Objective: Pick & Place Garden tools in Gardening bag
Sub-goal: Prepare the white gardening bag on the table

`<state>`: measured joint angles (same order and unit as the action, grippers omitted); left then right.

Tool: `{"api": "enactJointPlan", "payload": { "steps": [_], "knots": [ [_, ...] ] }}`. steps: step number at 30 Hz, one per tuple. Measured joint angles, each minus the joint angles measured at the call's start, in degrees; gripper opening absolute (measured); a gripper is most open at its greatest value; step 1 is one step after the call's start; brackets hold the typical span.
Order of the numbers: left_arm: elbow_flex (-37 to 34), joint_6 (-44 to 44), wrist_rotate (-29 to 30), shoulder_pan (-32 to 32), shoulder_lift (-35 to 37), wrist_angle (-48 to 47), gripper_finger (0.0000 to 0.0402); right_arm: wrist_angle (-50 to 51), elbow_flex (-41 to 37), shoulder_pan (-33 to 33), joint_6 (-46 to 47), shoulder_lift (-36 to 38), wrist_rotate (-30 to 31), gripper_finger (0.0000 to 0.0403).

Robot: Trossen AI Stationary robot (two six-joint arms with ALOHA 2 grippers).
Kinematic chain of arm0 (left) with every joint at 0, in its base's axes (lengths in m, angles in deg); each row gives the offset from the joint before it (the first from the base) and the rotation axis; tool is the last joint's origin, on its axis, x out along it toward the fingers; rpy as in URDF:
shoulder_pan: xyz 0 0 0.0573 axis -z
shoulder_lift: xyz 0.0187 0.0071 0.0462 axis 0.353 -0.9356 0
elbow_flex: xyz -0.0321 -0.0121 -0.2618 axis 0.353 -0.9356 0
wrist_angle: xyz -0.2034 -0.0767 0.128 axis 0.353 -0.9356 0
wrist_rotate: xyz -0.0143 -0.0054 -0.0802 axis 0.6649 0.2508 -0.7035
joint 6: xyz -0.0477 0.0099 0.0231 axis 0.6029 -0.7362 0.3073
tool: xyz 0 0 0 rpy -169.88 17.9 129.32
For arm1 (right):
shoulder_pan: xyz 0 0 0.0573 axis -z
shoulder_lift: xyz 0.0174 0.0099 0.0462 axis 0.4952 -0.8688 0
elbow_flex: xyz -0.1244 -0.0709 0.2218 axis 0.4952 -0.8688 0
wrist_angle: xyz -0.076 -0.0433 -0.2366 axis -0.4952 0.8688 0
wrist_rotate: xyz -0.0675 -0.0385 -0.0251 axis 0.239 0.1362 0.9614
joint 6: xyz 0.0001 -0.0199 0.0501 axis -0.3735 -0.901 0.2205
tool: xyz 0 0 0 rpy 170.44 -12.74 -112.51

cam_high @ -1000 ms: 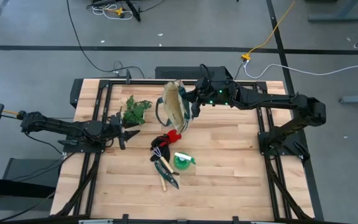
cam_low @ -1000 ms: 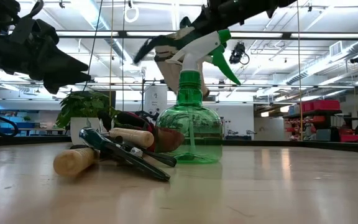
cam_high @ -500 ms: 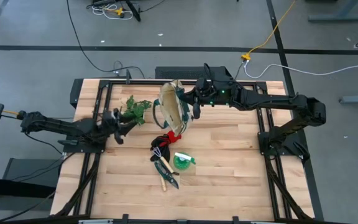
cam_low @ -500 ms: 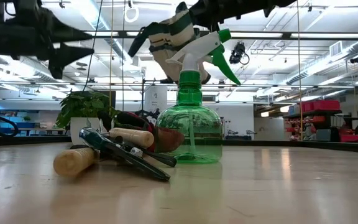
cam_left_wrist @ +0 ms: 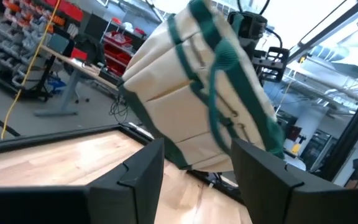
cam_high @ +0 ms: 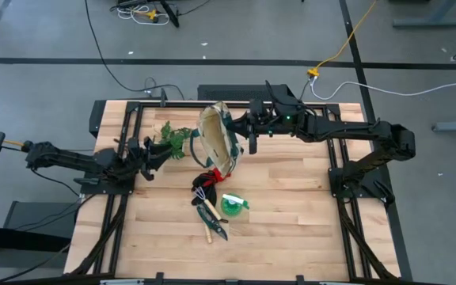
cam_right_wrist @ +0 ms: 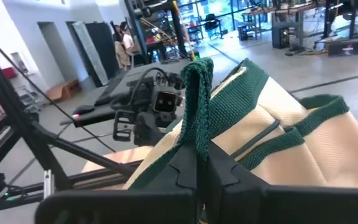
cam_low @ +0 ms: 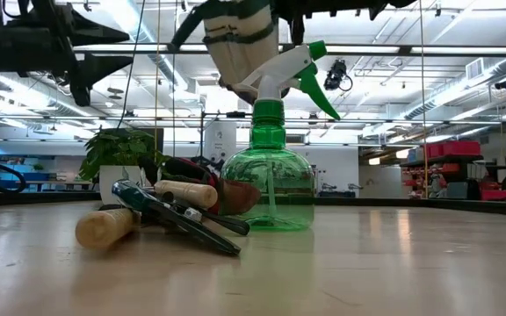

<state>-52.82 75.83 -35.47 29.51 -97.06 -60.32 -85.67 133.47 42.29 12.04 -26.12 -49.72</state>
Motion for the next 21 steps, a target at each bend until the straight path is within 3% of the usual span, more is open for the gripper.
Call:
{"api": "enactJointPlan", "payload": {
  "steps": [8, 21],
  "knots": [
    [0.4, 1.5, 0.0, 0.0, -7.5, 6.5, 0.0193, 0.0, 0.0, 0.0, 0.0, 0.0, 0.0, 0.0002],
    [9.4, 1.1, 1.0, -0.1, -22.6, 7.2, 0.0193, -0.1, 0.0, 0.0, -0.3, 0.0, 0.1, 0.0002]
  ]
}}
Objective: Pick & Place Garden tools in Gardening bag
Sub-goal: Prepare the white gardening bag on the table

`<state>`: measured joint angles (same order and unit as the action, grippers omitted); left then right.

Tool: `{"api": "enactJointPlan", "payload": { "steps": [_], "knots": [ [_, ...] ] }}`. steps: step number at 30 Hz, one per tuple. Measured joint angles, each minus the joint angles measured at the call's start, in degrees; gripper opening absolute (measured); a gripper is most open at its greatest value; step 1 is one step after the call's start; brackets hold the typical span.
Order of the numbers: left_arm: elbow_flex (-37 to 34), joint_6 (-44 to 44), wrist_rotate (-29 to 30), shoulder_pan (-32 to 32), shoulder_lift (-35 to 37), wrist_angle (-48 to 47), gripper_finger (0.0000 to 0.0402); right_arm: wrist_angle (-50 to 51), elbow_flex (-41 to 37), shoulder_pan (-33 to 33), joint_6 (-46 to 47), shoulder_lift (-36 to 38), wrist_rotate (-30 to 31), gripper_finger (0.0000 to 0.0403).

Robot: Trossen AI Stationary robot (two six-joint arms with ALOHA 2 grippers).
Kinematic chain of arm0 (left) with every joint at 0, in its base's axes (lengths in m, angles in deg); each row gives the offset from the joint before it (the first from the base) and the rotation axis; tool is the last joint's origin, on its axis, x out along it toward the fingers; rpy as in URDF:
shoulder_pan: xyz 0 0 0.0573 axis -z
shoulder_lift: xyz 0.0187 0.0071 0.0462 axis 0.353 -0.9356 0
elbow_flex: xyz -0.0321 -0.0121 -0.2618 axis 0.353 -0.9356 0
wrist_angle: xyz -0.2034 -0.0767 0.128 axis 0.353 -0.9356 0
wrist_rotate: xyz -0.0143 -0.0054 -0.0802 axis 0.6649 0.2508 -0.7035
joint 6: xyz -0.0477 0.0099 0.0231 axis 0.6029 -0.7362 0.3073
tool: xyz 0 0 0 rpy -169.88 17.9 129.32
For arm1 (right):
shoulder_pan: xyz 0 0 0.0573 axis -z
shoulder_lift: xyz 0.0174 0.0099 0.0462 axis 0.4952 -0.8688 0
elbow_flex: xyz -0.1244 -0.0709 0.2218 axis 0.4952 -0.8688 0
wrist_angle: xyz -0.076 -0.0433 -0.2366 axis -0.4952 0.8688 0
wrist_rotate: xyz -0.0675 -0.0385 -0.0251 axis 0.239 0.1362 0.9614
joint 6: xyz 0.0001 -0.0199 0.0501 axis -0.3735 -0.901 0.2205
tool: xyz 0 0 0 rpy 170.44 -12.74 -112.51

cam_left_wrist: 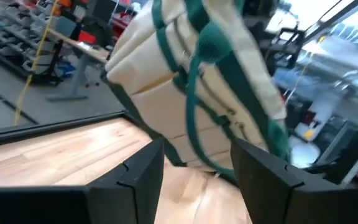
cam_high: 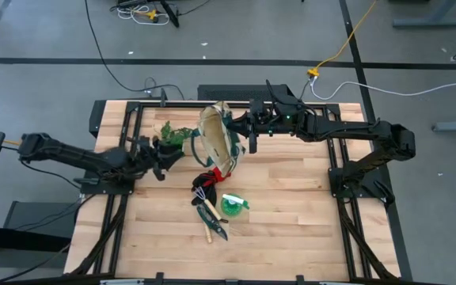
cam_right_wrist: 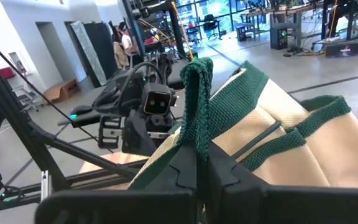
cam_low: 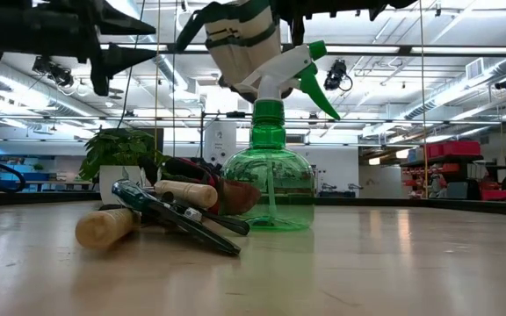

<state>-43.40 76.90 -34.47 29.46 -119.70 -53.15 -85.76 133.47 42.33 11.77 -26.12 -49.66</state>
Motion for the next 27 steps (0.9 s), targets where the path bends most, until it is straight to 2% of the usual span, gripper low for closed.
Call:
{"api": "enactJointPlan", "payload": {
  "steps": [7, 16, 22, 27],
  "knots": [
    [3.3, 1.7, 1.9, -0.4, -7.6, 0.4, 0.0193, 0.1, 0.0, -0.1, 0.0, 0.0, 0.0, 0.0002],
    [4.6, 2.0, -5.8, -3.7, -13.1, 7.3, 0.0193, 0.3, 0.0, -0.1, 0.0, 0.0, -0.1, 0.0002],
    [4.6, 2.9, -6.5, -5.9, -16.0, 10.7, 0.0193, 0.9, 0.0, -0.1, -0.4, 0.0, -0.2, 0.0002],
    [4.6, 3.5, -10.1, -8.1, -20.2, 15.3, 0.0193, 0.9, 0.0, -0.1, -0.4, 0.0, -0.1, 0.0002]
  ]
}}
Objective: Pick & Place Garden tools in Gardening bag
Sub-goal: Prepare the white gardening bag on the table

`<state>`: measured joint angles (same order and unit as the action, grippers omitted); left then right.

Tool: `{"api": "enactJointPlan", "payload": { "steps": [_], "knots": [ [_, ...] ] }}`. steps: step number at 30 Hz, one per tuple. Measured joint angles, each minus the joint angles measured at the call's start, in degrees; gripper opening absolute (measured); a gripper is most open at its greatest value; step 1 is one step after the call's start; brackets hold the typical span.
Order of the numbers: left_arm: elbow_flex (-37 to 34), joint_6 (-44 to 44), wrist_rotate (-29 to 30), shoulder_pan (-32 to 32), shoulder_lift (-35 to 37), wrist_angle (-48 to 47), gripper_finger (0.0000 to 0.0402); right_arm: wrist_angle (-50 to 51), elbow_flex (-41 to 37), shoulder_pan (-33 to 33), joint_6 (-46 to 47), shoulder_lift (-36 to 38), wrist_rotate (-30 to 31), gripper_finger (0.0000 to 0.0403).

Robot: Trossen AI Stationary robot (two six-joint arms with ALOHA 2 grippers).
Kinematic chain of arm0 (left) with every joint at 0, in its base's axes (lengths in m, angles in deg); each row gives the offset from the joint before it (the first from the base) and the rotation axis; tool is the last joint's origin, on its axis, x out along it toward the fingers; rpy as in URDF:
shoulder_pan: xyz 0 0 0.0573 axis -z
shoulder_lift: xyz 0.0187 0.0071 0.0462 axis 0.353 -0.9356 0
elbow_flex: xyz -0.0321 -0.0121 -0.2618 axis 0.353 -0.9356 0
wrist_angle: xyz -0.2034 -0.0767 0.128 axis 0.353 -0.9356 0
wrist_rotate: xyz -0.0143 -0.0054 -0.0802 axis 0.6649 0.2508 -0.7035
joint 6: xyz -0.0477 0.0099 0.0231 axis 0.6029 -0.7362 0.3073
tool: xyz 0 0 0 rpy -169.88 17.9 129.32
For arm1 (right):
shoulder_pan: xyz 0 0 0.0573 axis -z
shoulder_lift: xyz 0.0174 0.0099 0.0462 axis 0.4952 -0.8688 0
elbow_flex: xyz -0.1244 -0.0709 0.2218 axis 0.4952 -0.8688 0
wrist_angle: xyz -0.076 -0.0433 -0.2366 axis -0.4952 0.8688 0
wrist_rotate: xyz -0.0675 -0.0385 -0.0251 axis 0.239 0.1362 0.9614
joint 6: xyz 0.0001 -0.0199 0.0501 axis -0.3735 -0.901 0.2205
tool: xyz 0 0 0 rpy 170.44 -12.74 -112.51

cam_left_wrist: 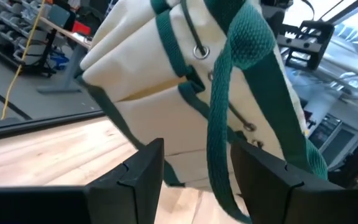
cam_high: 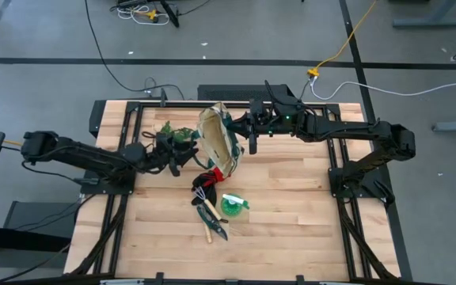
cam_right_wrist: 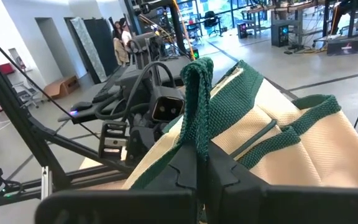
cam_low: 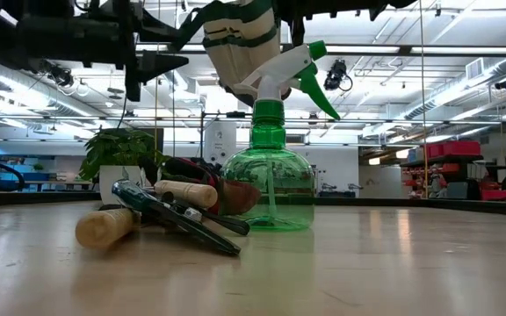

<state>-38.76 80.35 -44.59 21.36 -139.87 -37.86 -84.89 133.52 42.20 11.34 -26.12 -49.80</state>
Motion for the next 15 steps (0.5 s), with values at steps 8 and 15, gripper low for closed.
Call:
{"api": "enactJointPlan", "payload": {
  "steps": [8, 15],
  "knots": [
    [0.0, 0.0, -1.6, -1.4, -2.4, 2.9, 0.0191, 0.2, 0.0, 0.0, 0.0, 0.0, 0.0, 0.0002],
    [0.0, 0.0, -3.1, -1.4, -2.3, 2.9, 0.0118, 0.4, 0.0, 0.0, 0.0, 0.0, 0.0, 0.0002]
  ]
}}
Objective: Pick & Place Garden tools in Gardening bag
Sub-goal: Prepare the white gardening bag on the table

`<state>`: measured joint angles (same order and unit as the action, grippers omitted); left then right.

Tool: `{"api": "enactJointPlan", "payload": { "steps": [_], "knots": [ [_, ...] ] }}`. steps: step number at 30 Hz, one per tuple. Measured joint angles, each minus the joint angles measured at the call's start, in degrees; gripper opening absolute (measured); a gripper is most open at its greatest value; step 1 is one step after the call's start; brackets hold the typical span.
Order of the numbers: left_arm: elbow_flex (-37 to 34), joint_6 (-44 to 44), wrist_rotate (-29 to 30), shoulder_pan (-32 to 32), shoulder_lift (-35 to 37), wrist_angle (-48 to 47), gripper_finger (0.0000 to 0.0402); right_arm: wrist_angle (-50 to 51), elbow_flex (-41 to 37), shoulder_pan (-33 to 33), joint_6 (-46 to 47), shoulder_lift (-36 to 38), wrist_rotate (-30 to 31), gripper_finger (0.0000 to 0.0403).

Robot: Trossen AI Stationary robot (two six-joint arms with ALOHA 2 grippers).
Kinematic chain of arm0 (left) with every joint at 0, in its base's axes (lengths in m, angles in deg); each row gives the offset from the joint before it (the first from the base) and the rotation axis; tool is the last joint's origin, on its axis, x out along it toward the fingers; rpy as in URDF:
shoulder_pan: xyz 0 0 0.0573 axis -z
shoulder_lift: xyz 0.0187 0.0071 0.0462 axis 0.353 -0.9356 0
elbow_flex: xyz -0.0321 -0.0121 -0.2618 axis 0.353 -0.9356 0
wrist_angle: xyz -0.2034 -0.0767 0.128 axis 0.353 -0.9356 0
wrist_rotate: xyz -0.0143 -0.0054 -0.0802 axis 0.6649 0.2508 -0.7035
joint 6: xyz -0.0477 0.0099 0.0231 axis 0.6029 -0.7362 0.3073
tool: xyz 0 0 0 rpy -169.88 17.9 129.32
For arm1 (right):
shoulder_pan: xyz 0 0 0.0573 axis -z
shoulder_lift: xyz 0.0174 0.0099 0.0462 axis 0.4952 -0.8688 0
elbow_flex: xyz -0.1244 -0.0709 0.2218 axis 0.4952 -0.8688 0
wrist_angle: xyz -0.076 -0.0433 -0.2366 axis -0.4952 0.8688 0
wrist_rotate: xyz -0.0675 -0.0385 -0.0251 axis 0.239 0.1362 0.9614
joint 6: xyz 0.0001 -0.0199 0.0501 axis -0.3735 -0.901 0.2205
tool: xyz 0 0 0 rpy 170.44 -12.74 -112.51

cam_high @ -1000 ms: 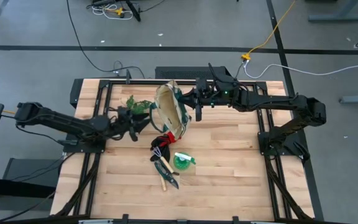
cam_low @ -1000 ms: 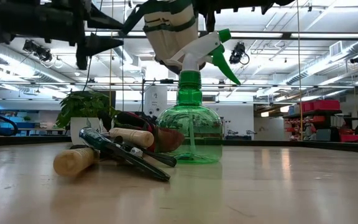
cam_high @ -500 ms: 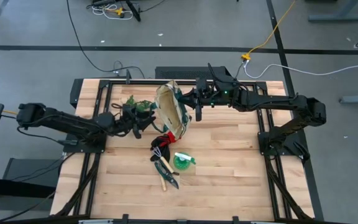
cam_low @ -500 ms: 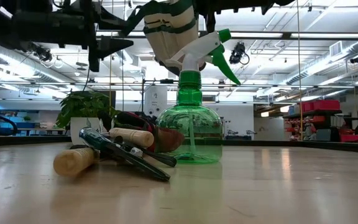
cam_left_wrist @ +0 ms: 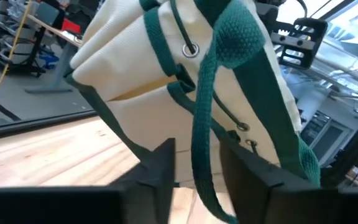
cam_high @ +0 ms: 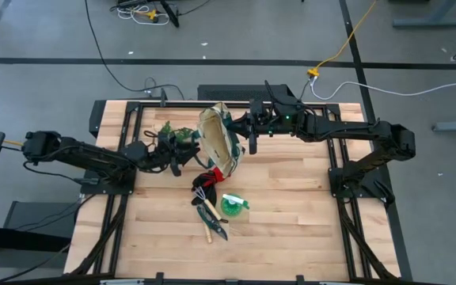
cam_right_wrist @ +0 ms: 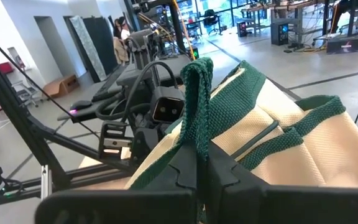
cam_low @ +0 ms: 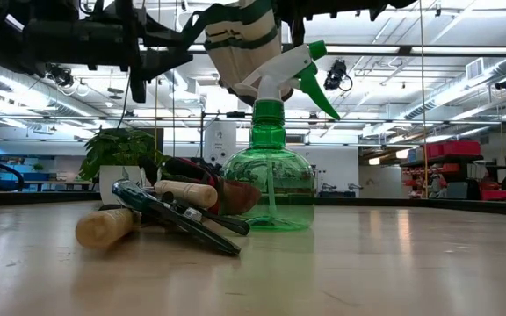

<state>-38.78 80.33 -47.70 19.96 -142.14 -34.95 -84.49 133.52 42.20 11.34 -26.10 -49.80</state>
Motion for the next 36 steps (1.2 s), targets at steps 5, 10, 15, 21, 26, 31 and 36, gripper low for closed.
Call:
{"api": "enactJointPlan", "payload": {
  "steps": [5, 10, 15, 21, 26, 31, 36],
  "knots": [
    [0.0, 0.0, 0.0, 0.0, 0.0, 0.0, 0.0021, 0.5, 0.0, 0.0, 0.0, 0.0, 0.0, 0.0002],
    [0.0, -0.2, 0.0, 0.0, 0.0, 0.0, 0.0016, 2.6, 0.0, 0.0, -0.7, 0.0, 0.1, 0.0002],
    [0.0, -0.2, 0.0, 0.0, 0.0, 0.0, 0.0009, 4.5, 0.0, 0.0, -1.1, 0.0, 0.1, 0.0002],
    [0.0, -0.4, 0.0, 0.0, 0.0, 0.0, 0.0009, 6.7, 0.0, 0.2, -1.5, 0.0, 0.2, 0.0002],
    [0.0, -0.5, 0.0, 0.0, 0.0, -0.1, 0.0009, 8.9, 0.0, 0.7, -1.5, 0.4, 0.8, 0.0002],
    [0.0, -0.7, 0.0, 0.0, 0.0, -0.5, 0.0009, 14.8, 0.0, 1.4, -1.7, 2.3, 5.0, 0.0002],
    [0.0, -1.0, 0.0, 0.0, 0.0, -0.5, 0.0009, 20.1, 0.0, 1.4, -2.1, 4.1, 8.4, 0.0002]
  ]
}}
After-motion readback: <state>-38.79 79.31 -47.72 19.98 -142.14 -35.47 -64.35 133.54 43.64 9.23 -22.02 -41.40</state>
